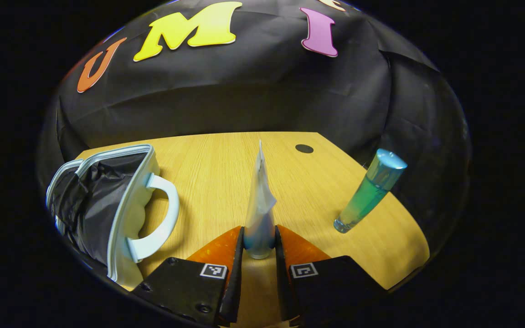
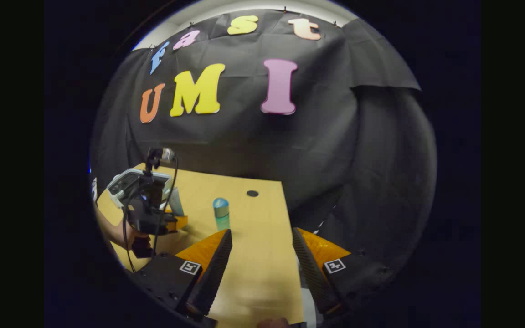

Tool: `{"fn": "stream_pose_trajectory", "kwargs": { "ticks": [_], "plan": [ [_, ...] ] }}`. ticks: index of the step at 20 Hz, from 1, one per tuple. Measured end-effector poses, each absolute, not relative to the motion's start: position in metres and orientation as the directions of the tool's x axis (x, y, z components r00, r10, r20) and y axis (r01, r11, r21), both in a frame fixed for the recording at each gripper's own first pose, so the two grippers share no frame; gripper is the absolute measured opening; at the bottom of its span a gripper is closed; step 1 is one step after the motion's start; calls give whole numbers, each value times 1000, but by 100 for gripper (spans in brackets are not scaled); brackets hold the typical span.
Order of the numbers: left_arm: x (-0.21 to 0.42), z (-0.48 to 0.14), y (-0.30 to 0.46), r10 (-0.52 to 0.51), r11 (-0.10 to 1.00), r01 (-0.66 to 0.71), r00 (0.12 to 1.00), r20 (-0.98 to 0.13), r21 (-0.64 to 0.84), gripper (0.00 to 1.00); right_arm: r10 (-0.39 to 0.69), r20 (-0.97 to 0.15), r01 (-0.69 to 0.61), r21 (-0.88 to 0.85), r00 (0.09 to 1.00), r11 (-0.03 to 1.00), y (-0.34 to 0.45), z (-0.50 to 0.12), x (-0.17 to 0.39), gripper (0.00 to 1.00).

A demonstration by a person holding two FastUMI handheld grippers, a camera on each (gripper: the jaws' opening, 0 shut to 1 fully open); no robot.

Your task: First open the suitcase, pack the skin care products into it, and then close the suitcase.

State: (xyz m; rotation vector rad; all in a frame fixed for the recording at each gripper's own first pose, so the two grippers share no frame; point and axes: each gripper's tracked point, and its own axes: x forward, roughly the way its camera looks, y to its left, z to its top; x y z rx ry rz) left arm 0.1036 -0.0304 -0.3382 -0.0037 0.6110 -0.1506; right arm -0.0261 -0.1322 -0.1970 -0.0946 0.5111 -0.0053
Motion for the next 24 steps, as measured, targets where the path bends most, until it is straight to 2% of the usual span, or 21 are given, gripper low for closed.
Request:
{"fn": "stream_pose_trajectory", "kwargs": {
  "ticks": [2, 3, 4, 8, 12, 18, 20, 21, 24],
  "plan": [
    [86, -313, -23, -152, 988, 120, 809, -567, -95, 36, 11, -517, -48, -59, 856, 997, -118, -224, -13, 80],
    [77, -301, -20, -154, 988, 108, 810, -565, -115, 41, 27, -521, -62, -50, 853, 997, -111, -234, -7, 80],
    [68, -292, -14, -153, 987, 95, 811, -564, -130, 35, 42, -524, -76, -43, 851, 996, -103, -244, 2, 80],
    [27, -251, 9, -133, 985, 47, 812, -568, -164, 34, 102, -550, -121, 1, 829, 993, -73, -288, 43, 80],
    [-3, -219, 51, -61, 993, -4, 827, -559, -114, 34, 122, -594, -120, 44, 795, 992, -56, -326, 75, 79],
    [-30, -202, 120, 73, 976, -177, 820, -568, -130, 34, 116, -634, -72, 95, 765, 993, -53, -354, 111, 79],
    [-33, -199, 132, 65, 952, -225, 809, -584, -205, 34, 116, -651, -60, 107, 750, 992, -54, -360, 114, 74],
    [-34, -199, 144, 77, 946, -246, 805, -589, -213, 34, 116, -655, -56, 111, 747, 992, -54, -361, 114, 64],
    [-36, -197, 171, 93, 954, -244, 796, -599, -175, 34, 92, -651, -58, 73, 754, 996, -54, -360, 125, 48]
  ]
}}
